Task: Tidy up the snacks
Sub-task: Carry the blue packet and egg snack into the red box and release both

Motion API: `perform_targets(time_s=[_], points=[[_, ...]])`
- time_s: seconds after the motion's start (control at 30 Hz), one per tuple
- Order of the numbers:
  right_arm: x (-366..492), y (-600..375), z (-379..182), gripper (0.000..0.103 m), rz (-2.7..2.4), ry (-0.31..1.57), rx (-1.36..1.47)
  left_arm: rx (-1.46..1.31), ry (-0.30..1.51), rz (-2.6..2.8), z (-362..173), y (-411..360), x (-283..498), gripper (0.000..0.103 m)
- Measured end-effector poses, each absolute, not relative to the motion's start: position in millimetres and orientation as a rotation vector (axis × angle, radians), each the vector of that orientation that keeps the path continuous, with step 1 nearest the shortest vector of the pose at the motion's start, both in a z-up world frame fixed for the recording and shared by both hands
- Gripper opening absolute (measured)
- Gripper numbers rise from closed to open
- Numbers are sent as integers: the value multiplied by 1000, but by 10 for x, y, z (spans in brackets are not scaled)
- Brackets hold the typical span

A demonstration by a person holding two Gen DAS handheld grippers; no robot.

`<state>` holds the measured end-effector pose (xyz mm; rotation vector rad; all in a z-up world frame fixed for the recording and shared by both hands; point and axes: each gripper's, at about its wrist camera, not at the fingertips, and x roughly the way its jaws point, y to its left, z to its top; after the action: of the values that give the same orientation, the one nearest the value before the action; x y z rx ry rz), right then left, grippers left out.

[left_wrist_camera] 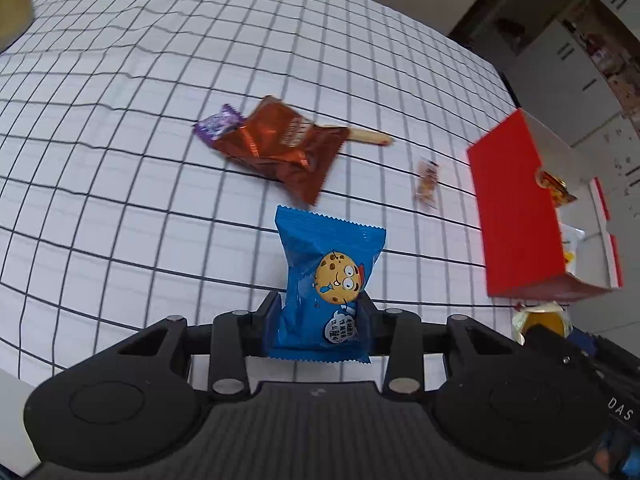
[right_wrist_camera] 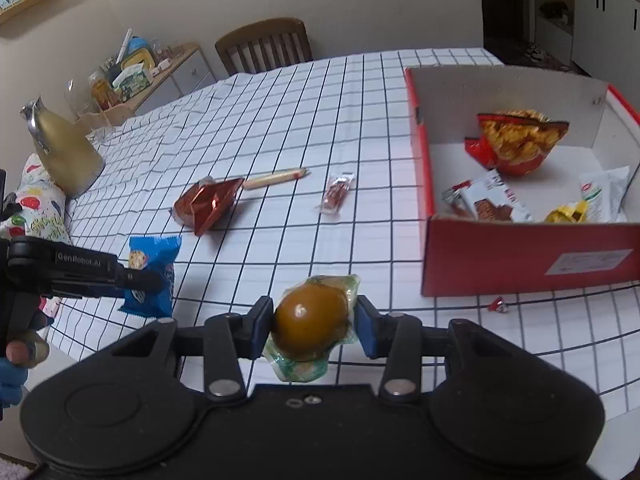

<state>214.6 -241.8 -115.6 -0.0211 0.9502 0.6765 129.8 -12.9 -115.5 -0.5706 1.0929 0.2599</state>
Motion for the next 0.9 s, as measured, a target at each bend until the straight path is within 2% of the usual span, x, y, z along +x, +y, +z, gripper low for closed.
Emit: perform_targets(time_s=[0.9], points=[[2573,-3221,-641,42,528,797,40,-317,988,-60,-344,-1376,2267,38]])
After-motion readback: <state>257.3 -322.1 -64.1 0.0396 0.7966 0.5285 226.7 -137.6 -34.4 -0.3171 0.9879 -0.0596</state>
